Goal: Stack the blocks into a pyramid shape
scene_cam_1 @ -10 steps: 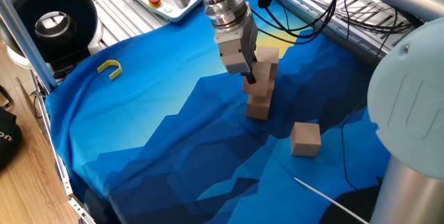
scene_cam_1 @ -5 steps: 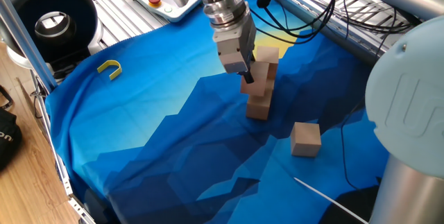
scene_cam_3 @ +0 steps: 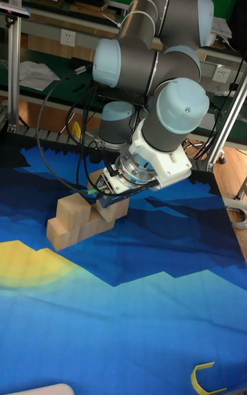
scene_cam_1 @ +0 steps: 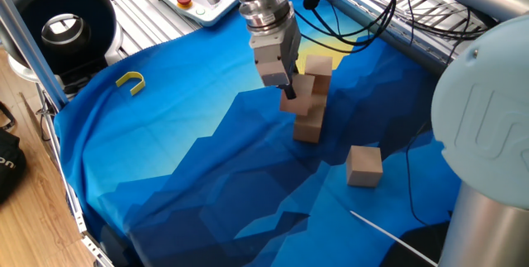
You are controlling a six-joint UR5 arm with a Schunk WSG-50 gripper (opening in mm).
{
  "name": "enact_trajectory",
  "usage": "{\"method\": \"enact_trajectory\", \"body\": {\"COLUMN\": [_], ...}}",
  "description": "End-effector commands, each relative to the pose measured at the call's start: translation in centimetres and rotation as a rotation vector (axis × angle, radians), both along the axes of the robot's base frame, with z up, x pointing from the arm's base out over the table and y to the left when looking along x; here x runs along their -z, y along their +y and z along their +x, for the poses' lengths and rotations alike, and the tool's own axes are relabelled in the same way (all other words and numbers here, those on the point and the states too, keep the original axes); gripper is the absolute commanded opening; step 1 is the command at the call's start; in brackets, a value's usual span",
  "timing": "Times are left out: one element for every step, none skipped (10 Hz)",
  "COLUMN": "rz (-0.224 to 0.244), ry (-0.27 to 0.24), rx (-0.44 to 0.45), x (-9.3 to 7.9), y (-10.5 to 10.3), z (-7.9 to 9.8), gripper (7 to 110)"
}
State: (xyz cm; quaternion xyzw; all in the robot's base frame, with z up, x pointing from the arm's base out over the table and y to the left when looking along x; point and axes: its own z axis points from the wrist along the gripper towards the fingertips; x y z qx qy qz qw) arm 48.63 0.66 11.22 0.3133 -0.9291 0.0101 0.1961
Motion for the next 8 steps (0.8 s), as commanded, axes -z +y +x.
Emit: {"method": "enact_trajectory", "body": {"rz": [0.048,0.065,0.06,0.053,0.042,0.027,-0.008,-0.033], "ry": [-0.007,-0.015,-0.013,-0.014,-0.018,-0.012,-0.004,0.006], "rx": [0.046,0.051,0.054,0.062,0.067,0.05,0.024,0.002], "x": [0.1,0.2,0.2,0.1,0.1,0.1,0.2,0.2], "y": [1.5,1.9,1.8,1.7,1.5,1.0,-0.1,-0.9], "z": [0.1,0.3,0.2,0.2,0.0,-0.8,-1.1,-1.6], "gripper": [7,7,7,7,7,7,7,7]}}
